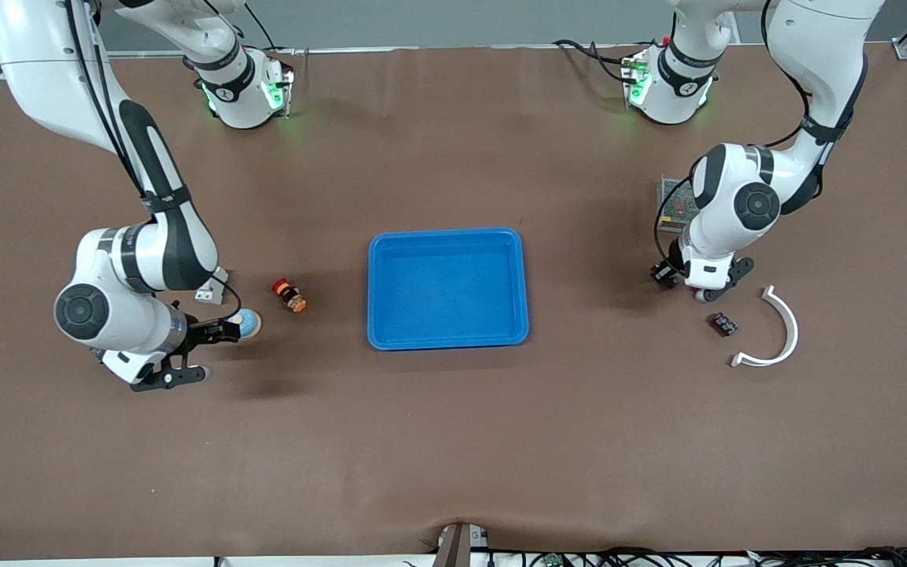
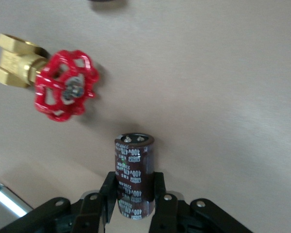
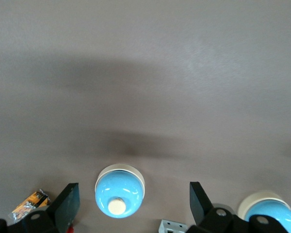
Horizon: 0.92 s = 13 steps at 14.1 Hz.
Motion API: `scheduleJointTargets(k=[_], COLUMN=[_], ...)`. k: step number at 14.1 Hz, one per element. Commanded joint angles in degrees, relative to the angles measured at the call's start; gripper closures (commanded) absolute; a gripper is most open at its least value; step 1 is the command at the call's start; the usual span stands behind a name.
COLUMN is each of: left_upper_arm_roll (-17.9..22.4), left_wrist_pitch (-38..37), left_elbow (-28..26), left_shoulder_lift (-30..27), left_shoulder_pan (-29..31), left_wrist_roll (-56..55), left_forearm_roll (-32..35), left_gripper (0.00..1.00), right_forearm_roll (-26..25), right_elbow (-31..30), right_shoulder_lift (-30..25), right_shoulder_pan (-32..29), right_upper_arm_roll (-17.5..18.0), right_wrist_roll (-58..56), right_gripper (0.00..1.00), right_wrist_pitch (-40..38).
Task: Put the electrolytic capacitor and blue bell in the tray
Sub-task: 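Grasp the brown capacitor with the left gripper while the right gripper grasps bell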
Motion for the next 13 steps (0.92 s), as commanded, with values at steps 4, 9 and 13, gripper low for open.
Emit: scheduleJointTargets(k=[4, 9, 13], left_upper_arm_roll=[0.0, 0.0, 0.0], left_wrist_pitch=[-6.3, -8.1, -15.1], left_elbow=[5.4, 8.4, 14.3], left_shoulder_lift=[-1.3, -1.3, -0.6], left_shoulder_pan=[-6.0, -10.7, -16.4], left_wrist_roll=[-8.2, -15.5, -24.2], left_forearm_roll=[1.1, 1.1, 1.1], left_gripper=[1.00, 1.00, 1.00], right_forearm_roll=[0.1, 0.2, 0.4], right_elbow=[-5.0, -6.6, -7.8], right_shoulder_lift=[0.0, 0.3, 1.0], right_shoulder_pan=[-0.1, -0.2, -0.2], right_upper_arm_roll=[0.3, 0.3, 1.1], right_wrist_roll=[-1.9, -4.2, -4.2], right_gripper=[0.00, 0.00, 0.00], right_wrist_pitch=[5.5, 6.7, 8.3])
